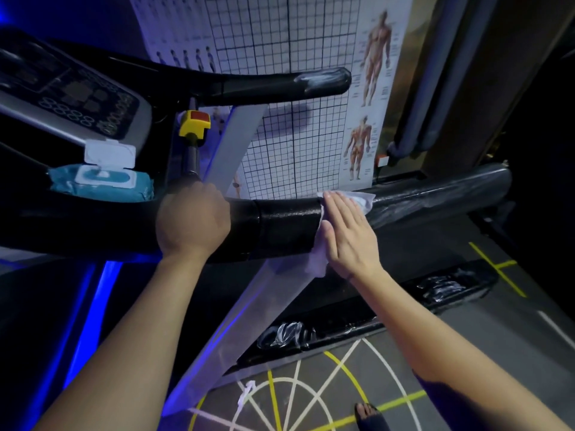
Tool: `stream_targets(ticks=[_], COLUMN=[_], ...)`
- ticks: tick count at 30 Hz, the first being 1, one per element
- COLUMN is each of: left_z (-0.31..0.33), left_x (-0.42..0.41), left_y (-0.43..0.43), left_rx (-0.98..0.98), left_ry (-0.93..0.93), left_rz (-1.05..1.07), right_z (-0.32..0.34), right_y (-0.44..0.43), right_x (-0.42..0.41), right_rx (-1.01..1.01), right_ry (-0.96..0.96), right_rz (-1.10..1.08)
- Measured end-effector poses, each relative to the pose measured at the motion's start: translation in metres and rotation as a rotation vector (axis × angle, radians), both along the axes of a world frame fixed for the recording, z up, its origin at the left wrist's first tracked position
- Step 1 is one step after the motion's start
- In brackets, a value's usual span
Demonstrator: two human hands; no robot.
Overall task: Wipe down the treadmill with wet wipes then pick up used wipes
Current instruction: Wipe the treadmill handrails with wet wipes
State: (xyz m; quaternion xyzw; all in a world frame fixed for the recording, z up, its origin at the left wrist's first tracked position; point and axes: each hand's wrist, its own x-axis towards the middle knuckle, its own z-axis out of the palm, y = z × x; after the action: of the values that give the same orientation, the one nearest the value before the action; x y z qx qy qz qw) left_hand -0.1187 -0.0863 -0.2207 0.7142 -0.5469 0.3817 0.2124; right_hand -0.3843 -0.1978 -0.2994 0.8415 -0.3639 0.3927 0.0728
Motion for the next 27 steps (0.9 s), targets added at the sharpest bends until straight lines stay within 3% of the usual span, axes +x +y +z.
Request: stream_targets(ticks=[7, 16, 19, 22, 27], left_z=[0.002, 0.017, 0.024, 0.031, 0.040], left_x=[-0.003, -0.037, -0.085, -0.127, -0.167], left_y=[0.001, -0.007, -0.028, -0.058, -0.090], left_rx=[0.025, 0.082, 0.090, 0.217, 0.529], left_ry=[0.037, 0.174, 0.212, 0.291, 0.375], left_rz=[0.032, 0.067, -0.037, -0.192, -0.262], right_z=[0.000, 0.013, 0.017, 0.024, 0.014], right_y=[-0.030, -0.039, -0.032, -0.043, -0.076], right_x=[-0.047, -0.062, -0.046, -0.052, -0.097], right_rx=[0.042, 0.185, 0.238, 0.206, 0.087], right_ry=[0.067, -0.050, -0.117, -0.106, -0.038], right_rz=[-0.076, -0.055, 0.026, 0.122, 0.165])
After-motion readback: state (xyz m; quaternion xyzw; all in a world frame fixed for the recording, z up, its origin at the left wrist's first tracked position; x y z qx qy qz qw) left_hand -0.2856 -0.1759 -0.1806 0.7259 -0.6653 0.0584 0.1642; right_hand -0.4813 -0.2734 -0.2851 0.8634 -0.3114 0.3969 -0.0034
